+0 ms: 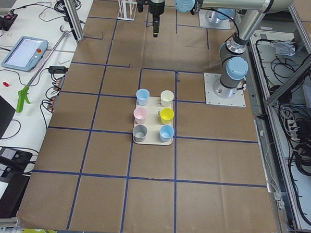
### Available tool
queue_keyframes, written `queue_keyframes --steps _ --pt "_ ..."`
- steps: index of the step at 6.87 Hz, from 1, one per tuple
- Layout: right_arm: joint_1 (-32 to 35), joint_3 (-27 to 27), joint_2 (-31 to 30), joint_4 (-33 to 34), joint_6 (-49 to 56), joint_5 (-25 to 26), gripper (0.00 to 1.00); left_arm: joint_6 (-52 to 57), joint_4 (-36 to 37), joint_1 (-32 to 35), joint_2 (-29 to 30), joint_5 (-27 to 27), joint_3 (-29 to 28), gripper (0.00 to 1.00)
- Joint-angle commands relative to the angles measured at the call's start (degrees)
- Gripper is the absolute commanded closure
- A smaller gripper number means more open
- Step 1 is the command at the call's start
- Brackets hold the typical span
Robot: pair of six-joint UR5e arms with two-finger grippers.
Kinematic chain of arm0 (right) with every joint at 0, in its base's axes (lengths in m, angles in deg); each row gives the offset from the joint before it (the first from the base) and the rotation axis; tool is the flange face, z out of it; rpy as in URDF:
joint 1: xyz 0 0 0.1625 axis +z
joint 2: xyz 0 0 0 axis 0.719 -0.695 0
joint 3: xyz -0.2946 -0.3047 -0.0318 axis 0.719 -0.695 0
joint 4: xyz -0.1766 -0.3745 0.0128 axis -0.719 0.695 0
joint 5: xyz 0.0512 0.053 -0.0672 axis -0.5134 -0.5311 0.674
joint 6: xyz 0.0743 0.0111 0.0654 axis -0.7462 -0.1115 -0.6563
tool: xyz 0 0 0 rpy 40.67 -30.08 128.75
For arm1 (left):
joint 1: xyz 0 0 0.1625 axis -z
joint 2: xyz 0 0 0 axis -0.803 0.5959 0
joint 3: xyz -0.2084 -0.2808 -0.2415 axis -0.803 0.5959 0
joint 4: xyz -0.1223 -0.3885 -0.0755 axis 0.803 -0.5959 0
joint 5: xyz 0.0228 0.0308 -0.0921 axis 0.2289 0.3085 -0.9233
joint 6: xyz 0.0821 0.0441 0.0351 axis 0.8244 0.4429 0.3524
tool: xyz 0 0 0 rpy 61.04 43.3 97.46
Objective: Transfer IKEA cup to right arm and place on rack
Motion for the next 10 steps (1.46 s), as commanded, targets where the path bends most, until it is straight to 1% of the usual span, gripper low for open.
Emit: queue_keyframes --steps 1,4,5,6,7,9,10 --pt "0.0 0.0 0.03 0.01 0.0 -0.07 0.0 0.24 0.0 0.0 -0.19 0.24 0.33 0.0" --pt "0.09 -0.09 -0.15 0.01 -0.09 -0.07 0.0 0.59 0.09 0.0 -0.89 -0.2 0.77 0.0" --pt "0.09 -0.09 -0.15 0.01 -0.09 -0.07 0.0 1.2 0.09 -1.04 -0.89 0.15 0.86 0.0" --pt "0.09 -0.09 -0.15 0.18 -0.09 -0.07 0.0 6.43 0.17 -3.67 -1.07 0.15 0.86 0.0" --pt "0.09 -0.17 -0.15 0.19 -0.09 -0.07 0.0 10.22 0.09 -8.83 -0.81 0.33 0.94 0.0" --pt "0.09 -0.26 -0.15 0.27 -0.09 -0.07 0.0 23.74 0.17 -20.33 -0.54 0.51 0.94 0.0" --pt "0.09 -0.26 -0.06 0.27 0.0 -0.07 0.0 26.93 0.18 -23.44 -0.28 0.42 1.03 0.0"
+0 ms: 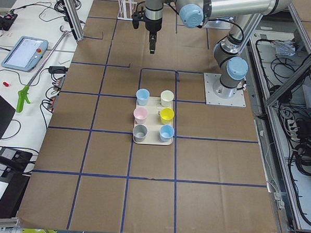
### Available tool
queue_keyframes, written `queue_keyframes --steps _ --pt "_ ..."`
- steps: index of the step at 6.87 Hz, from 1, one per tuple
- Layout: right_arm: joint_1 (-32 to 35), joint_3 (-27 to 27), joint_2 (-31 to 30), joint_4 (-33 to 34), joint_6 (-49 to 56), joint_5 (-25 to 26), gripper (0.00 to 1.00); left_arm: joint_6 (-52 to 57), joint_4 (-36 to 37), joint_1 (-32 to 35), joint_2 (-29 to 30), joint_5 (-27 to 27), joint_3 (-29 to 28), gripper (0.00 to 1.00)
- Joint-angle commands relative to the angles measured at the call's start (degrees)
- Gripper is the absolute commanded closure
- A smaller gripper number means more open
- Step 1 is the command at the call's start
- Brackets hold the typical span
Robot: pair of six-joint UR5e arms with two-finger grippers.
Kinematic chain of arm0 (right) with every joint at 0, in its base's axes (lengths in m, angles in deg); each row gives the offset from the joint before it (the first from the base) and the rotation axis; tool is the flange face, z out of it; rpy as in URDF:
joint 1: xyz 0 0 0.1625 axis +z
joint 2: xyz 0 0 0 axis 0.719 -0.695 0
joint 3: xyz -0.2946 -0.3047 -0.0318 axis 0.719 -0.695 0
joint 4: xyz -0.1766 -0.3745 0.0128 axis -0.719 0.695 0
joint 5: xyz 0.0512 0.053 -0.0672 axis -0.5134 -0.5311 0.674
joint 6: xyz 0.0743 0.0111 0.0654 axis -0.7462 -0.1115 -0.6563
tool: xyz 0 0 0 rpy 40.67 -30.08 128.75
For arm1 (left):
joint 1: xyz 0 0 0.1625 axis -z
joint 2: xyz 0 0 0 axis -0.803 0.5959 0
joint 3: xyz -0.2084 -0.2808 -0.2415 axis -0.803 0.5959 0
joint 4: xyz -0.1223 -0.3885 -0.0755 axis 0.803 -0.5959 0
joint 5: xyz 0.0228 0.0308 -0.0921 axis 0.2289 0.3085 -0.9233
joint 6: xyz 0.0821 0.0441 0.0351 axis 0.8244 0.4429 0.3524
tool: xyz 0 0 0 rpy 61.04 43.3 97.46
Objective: Transfer IKEA cup to right arm and place on rack
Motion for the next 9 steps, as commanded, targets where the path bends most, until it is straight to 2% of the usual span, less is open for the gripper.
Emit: queue_keyframes --steps 1,3,6,7,9 --pt "0.0 -0.12 0.07 0.03 0.07 0.0 0.0 6.12 0.11 -5.02 1.15 -0.04 0.15 0.0" --pt "0.0 -0.21 0.07 0.03 0.07 0.0 0.0 6.13 8.85 -5.03 5.09 -0.22 3.99 0.0" --pt "0.0 -0.21 0.16 0.03 0.07 -0.09 0.0 6.13 28.08 -5.03 8.97 -0.13 15.58 0.0" --pt "0.0 -0.3 0.07 0.03 0.07 0.0 0.0 6.13 31.98 -5.03 10.64 -0.13 17.53 0.0" --pt "0.0 0.14 0.07 0.03 -0.02 0.0 0.0 6.04 34.82 -5.03 13.36 -0.22 19.31 0.0"
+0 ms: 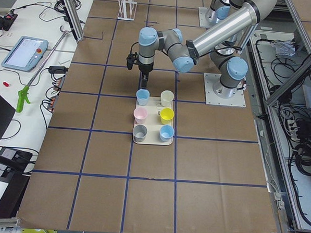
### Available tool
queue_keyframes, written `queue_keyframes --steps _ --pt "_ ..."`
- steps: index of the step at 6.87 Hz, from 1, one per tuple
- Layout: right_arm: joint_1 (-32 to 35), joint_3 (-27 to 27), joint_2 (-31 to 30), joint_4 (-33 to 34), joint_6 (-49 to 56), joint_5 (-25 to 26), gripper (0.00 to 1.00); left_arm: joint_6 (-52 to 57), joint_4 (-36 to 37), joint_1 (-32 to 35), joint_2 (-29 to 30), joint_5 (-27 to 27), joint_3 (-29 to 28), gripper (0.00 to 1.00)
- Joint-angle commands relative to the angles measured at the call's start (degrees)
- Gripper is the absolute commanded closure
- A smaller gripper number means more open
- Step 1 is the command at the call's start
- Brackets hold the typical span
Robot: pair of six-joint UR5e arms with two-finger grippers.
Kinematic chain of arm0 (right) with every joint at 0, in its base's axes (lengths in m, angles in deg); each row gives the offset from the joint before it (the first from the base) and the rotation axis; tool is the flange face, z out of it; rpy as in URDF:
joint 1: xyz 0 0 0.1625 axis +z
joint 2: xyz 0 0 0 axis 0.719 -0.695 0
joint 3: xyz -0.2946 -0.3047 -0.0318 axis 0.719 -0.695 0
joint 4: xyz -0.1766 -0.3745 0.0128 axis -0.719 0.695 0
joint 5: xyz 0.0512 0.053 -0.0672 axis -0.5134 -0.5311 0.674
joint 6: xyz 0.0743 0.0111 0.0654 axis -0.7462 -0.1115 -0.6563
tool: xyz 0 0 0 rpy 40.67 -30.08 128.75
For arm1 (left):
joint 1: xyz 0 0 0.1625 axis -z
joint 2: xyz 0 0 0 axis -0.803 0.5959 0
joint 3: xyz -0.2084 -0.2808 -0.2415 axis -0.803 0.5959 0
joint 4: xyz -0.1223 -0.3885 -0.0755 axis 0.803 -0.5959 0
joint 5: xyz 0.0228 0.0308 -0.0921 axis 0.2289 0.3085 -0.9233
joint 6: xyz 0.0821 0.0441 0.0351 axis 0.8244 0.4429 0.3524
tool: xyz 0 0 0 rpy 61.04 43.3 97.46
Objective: Transfer IKEA cup to right arm and place on rack
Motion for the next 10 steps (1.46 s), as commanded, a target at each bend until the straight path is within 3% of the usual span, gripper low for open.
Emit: queue_keyframes --steps 1,5,6,7,8,9,10 --pt "0.0 0.32 0.08 0.0 -0.07 -0.08 0.0 -0.03 2.63 0.0 3.76 -0.11 1.17 0.0" --pt "0.09 0.58 0.51 3.14 -0.15 -0.17 0.0 0.32 2.9 0.0 5.28 0.33 1.17 0.0" --pt "0.09 0.76 1.39 5.69 -0.59 -0.17 0.0 0.41 2.99 -0.09 5.28 0.33 1.08 0.1" --pt "0.09 0.85 3.05 11.98 -4.16 -0.17 0.0 0.5 2.99 0.0 5.28 0.33 1.08 0.31" --pt "0.09 0.85 4.63 18.56 -10.11 -0.08 0.0 0.41 2.99 0.0 5.28 0.5 0.56 0.6" --pt "0.26 0.85 4.91 20.81 -14.78 -0.17 0.0 0.41 2.9 -0.09 5.1 0.59 0.47 0.86" --pt "0.35 0.85 4.91 21.61 -21.01 -1.3 0.0 0.41 2.9 -0.09 4.93 0.68 0.47 1.0"
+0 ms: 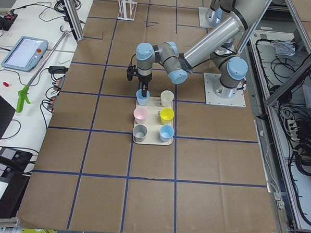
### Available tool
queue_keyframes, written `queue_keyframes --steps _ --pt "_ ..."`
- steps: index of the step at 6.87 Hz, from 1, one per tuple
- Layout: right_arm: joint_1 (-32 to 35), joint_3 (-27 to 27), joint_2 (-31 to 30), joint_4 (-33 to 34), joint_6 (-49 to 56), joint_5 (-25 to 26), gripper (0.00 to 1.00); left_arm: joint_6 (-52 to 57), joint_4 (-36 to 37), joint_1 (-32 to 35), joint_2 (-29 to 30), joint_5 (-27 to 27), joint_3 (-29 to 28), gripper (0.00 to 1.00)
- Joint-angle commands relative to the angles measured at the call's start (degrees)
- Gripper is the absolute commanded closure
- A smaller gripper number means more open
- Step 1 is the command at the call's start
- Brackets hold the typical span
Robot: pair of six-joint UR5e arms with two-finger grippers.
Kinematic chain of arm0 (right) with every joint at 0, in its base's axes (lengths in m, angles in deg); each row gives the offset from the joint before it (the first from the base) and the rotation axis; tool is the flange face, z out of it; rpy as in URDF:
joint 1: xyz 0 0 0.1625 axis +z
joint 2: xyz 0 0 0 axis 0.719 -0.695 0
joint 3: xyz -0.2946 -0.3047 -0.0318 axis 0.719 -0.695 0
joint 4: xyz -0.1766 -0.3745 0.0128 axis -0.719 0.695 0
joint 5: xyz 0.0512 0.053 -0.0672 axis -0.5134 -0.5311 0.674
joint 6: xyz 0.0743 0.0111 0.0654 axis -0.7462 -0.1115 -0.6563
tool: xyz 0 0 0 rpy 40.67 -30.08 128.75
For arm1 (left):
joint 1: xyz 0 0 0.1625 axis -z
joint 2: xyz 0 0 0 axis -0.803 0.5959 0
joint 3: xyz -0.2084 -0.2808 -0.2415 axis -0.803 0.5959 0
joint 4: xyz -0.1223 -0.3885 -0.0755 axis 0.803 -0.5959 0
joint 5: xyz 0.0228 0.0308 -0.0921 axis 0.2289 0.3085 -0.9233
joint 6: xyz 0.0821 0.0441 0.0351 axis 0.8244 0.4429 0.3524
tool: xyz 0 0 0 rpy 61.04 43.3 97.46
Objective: Transfer IKEA cup to right arm and place on rack
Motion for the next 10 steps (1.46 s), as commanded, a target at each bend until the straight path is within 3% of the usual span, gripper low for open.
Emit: queue_keyframes --steps 1,2,3,4,5,6,8,9,10 --pt "0.11 0.35 0.35 3.61 -9.64 -5.03 0.0 0.0 -0.11 -0.38 -0.69 0.19 -0.16 1.0" --pt "0.11 2.53 0.0 6.93 -10.72 -5.68 0.0 0.0 -0.11 -0.64 -1.13 3.49 -0.51 1.0" --pt "0.11 5.77 0.17 17.93 -14.12 -5.69 0.0 0.0 -1.07 -0.56 -3.23 5.27 -0.94 1.0" --pt "0.11 9.46 -0.17 26.48 -15.64 -6.64 0.0 0.0 -5.6 -0.3 -6.21 5.02 -2.69 1.0" --pt "0.11 11.5 -0.26 29.87 -19.31 -9.61 0.0 0.0 -11.22 0.57 -6.93 4.15 -7.32 1.0" --pt "0.2 12.22 -0.26 30.34 -29.26 -12.34 0.0 0.0 -17.71 2.58 -6.94 2.14 -13.8 1.0" --pt "0.29 12.92 -0.26 30.87 -33.49 -15.44 0.0 -0.97 -25.4 7.5 -5.97 -5.04 -23.94 1.0" --pt "0.29 14.06 0.52 39.49 -36.19 -26.32 0.0 -5.84 -25.77 11.62 -5.1 -7.78 -25.28 1.0" --pt "0.29 16.68 0.44 45.32 -41.88 -27.04 0.0 -9.29 -24.91 15.4 -5.09 -9.55 -25.47 1.0"
